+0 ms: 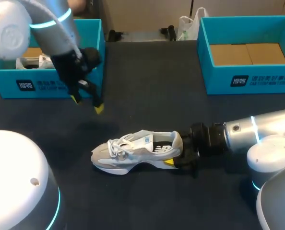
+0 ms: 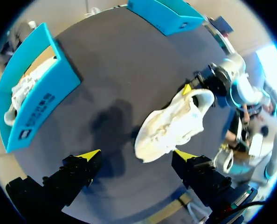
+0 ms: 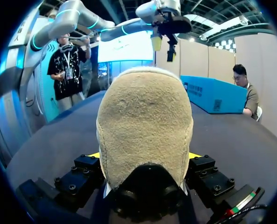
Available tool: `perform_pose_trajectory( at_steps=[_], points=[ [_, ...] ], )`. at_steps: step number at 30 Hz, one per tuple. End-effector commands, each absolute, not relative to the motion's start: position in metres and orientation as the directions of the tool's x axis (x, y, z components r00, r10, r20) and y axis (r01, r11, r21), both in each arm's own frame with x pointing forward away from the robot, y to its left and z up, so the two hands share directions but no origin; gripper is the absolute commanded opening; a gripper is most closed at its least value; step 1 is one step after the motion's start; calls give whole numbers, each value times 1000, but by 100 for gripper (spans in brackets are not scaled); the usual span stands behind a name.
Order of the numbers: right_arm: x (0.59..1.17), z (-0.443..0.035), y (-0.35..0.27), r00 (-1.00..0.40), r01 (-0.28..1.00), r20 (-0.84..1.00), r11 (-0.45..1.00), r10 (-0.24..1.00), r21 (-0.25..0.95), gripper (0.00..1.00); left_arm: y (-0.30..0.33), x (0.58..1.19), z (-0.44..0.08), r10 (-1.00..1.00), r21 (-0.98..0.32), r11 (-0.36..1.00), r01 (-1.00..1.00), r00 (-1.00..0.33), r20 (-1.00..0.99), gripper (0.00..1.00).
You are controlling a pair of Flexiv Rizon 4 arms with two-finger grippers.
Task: Take the shoe out of the shoebox, open the shoe tongue, remove and reinsert the insole, then place the shoe into the shoebox
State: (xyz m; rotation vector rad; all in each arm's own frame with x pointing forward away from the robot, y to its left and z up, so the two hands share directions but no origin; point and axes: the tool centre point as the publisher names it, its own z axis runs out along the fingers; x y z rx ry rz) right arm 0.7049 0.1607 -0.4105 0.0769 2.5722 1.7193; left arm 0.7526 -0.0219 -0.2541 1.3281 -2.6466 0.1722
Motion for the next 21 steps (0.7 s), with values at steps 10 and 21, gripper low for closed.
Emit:
perform_pose_trajectory(
  at_steps=[10, 21],
  points=[
    [705, -409, 162, -998, 17, -10, 388, 67, 922, 0, -96, 722, -266, -984, -6, 176, -984, -175, -14, 100],
    [705, -409, 162, -998, 17, -10, 388, 67, 922, 0, -99, 716, -270, -990, 0, 136, -991, -136, -26, 100]
  ],
)
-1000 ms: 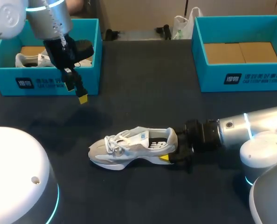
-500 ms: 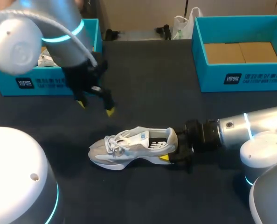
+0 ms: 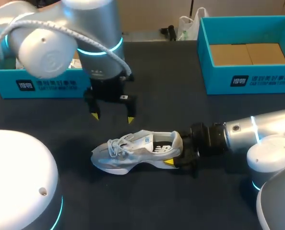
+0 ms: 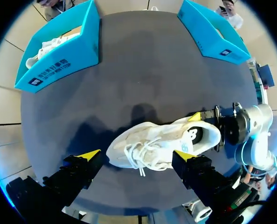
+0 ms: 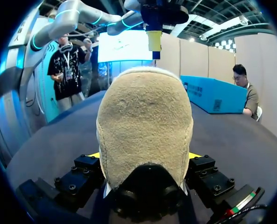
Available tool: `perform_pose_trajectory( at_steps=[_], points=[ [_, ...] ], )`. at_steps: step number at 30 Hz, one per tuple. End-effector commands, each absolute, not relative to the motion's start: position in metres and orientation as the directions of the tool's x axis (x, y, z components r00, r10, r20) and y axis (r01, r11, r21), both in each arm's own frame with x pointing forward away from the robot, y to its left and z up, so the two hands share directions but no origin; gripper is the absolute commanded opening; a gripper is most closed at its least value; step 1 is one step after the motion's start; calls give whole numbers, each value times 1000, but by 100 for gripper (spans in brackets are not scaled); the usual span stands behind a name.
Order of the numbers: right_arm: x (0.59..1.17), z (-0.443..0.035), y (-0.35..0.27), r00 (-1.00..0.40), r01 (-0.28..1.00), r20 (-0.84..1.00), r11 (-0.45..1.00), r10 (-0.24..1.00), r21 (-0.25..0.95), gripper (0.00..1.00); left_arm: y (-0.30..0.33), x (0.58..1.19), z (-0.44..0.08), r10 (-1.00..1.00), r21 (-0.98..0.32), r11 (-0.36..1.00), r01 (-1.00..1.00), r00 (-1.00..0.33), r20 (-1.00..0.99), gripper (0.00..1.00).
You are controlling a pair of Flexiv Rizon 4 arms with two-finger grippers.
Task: Take the shoe out of the shoebox, open the shoe tongue, remove and reinsert the insole, then place the shoe into the shoebox
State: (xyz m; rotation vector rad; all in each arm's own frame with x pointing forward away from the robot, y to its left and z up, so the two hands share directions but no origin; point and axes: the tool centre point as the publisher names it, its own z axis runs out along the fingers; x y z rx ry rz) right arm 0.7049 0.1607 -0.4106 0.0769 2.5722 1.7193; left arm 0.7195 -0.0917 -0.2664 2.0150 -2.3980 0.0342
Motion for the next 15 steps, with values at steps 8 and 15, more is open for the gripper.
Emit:
perform_pose_trajectory(
  at_steps=[8, 15],
  points=[
    [705, -409, 162, -998, 17, -10, 388, 67, 922, 0, -128, 697, -283, -996, -2, 29, -1000, -29, -80, 100],
    [705, -409, 162, -998, 17, -10, 388, 67, 922, 0, -149, 697, -292, -996, 55, -10, -998, 5, -88, 100]
  ],
)
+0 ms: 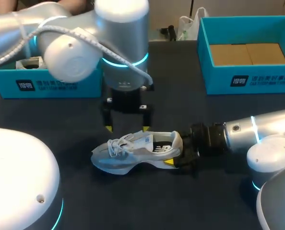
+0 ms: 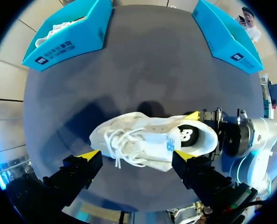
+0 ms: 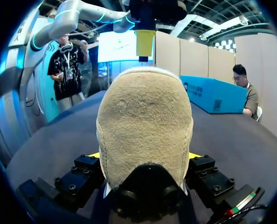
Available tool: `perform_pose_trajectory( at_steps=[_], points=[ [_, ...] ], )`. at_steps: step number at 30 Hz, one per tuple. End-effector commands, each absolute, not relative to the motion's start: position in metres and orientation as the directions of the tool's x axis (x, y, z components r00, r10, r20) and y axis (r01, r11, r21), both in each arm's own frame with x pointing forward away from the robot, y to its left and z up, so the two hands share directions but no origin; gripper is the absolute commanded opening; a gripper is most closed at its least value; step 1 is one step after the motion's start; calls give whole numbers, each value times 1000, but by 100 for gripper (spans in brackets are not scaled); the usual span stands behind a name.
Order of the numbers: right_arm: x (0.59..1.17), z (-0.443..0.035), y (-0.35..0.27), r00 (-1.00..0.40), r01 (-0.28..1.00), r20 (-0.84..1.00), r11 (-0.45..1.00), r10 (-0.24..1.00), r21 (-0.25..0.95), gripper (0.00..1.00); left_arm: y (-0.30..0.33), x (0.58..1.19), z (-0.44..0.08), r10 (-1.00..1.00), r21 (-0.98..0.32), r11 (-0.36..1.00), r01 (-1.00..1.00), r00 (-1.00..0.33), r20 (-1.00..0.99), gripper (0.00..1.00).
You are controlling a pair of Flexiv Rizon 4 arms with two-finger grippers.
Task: Take the shoe out of the shoebox, open the shoe tongue, remove and reinsert the insole, then place the shoe into the shoebox
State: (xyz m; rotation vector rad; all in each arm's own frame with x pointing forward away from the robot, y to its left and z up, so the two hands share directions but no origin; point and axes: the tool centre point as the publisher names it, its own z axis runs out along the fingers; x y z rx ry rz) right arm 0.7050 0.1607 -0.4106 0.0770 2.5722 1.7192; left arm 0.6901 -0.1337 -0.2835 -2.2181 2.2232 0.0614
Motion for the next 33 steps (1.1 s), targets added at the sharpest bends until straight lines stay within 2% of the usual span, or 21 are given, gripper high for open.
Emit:
perform_pose_trajectory(
  at_steps=[1, 33],
  points=[
    [705, -409, 162, -998, 17, -10, 388, 67, 922, 0, -152, 697, -293, -996, 56, -14, -998, 9, -91, 100],
    [705, -409, 162, -998, 17, -10, 388, 67, 922, 0, -182, 690, -333, -958, 159, -132, -978, 84, -274, 100]
  ],
)
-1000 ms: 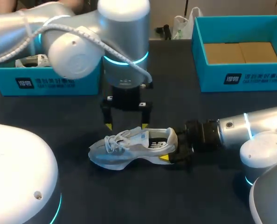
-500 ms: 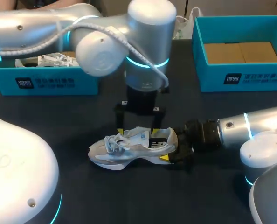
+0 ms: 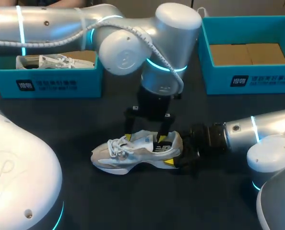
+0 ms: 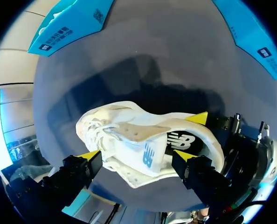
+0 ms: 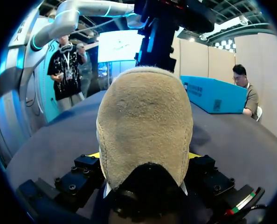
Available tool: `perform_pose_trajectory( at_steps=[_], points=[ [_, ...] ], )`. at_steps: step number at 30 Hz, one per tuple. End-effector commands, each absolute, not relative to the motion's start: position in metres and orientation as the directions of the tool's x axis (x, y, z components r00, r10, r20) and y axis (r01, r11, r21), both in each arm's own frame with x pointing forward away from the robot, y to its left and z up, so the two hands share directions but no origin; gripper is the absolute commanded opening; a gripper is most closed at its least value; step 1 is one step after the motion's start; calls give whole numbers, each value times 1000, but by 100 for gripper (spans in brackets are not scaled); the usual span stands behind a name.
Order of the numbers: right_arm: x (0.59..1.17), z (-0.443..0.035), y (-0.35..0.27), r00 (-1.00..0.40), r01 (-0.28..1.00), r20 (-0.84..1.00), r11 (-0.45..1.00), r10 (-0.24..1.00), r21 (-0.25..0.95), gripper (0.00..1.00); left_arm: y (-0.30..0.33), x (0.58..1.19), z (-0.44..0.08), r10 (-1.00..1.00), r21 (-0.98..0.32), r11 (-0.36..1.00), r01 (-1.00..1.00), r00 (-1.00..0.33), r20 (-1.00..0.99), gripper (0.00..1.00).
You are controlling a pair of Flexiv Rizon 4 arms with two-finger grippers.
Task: Take the shoe out of the shoebox, open the shoe tongue, remove and reinsert the insole, then place the shoe into the shoebox
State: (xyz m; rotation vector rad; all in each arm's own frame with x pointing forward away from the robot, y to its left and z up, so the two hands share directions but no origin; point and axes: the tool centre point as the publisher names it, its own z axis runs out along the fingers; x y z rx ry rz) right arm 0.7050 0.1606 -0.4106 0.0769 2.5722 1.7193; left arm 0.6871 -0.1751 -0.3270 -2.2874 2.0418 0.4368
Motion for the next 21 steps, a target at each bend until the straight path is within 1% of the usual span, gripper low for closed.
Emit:
perform_pose_trajectory(
  at_steps=[1, 13, 21],
  points=[
    [705, -409, 162, -998, 17, -10, 388, 67, 922, 0, -182, 689, -334, -954, 158, -136, -978, 86, -286, 100],
    [705, -409, 162, -998, 17, -10, 388, 67, 922, 0, -177, 688, -346, -937, 175, -157, -972, 90, -337, 100],
    [705, -409, 162, -998, 17, -10, 388, 67, 922, 0, -167, 684, -349, -929, 175, -144, -974, 73, -362, 100]
  ],
)
